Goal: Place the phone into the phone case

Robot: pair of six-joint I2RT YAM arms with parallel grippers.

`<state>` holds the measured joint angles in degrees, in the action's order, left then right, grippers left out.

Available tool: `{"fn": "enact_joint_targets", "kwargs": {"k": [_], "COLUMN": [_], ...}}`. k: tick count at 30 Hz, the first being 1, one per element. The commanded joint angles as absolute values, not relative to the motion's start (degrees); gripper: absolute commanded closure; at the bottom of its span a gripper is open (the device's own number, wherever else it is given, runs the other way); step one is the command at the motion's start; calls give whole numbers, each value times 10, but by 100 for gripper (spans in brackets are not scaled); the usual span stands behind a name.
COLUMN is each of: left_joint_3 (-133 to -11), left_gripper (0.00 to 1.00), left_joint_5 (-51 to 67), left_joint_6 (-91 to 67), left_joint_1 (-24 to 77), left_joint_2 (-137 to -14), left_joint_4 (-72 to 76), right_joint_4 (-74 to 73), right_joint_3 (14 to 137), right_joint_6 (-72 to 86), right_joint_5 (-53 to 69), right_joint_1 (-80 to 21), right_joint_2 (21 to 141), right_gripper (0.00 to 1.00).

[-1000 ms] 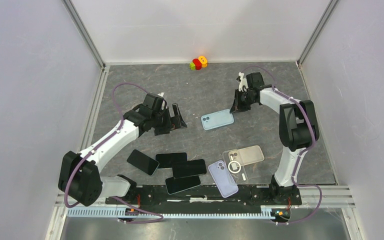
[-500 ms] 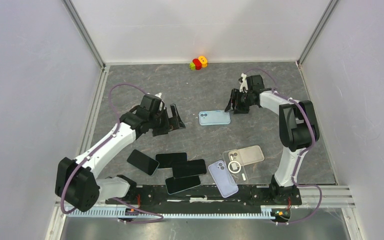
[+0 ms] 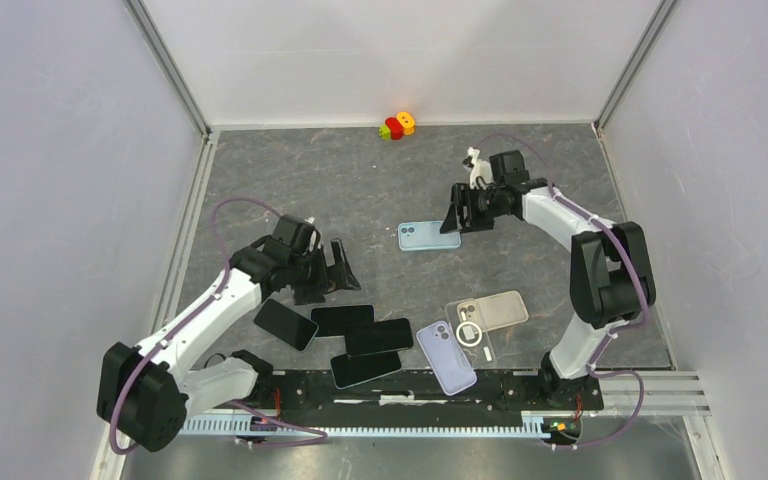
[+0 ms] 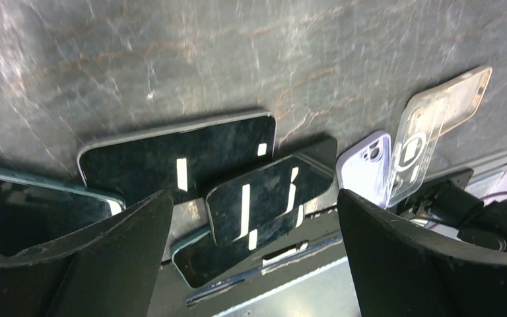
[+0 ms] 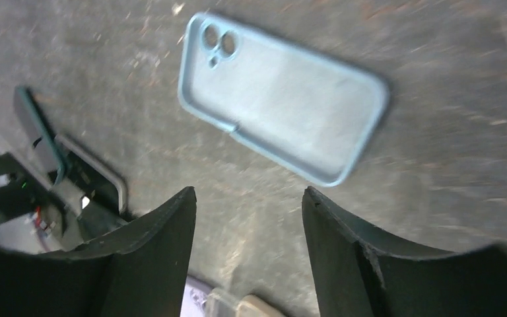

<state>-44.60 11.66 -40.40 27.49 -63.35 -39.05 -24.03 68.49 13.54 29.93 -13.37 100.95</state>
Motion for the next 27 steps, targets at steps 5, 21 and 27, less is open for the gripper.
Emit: {"fn": "enact_joint_targets", "kwargs": {"k": [5, 21, 27], "left_joint_3": [-357, -152, -125], "left_gripper": [4, 16, 18], "left_joint_5": [215, 241, 241], "left_joint_6": [-508, -668, -678], "left_joint_1": [275, 276, 276], "left_joint_2": [-551, -403, -434], "left_joint_4": [-398, -249, -182], "right_joint_4": [-266, -200, -167], "right_joint_3": [622, 500, 498], "right_joint_6": [141, 181, 203], "right_joint_5": [418, 431, 446], "right_joint_1": [-221, -332, -356], "right_joint_2": [972, 957, 973], "right_gripper": [53, 100, 100]}}
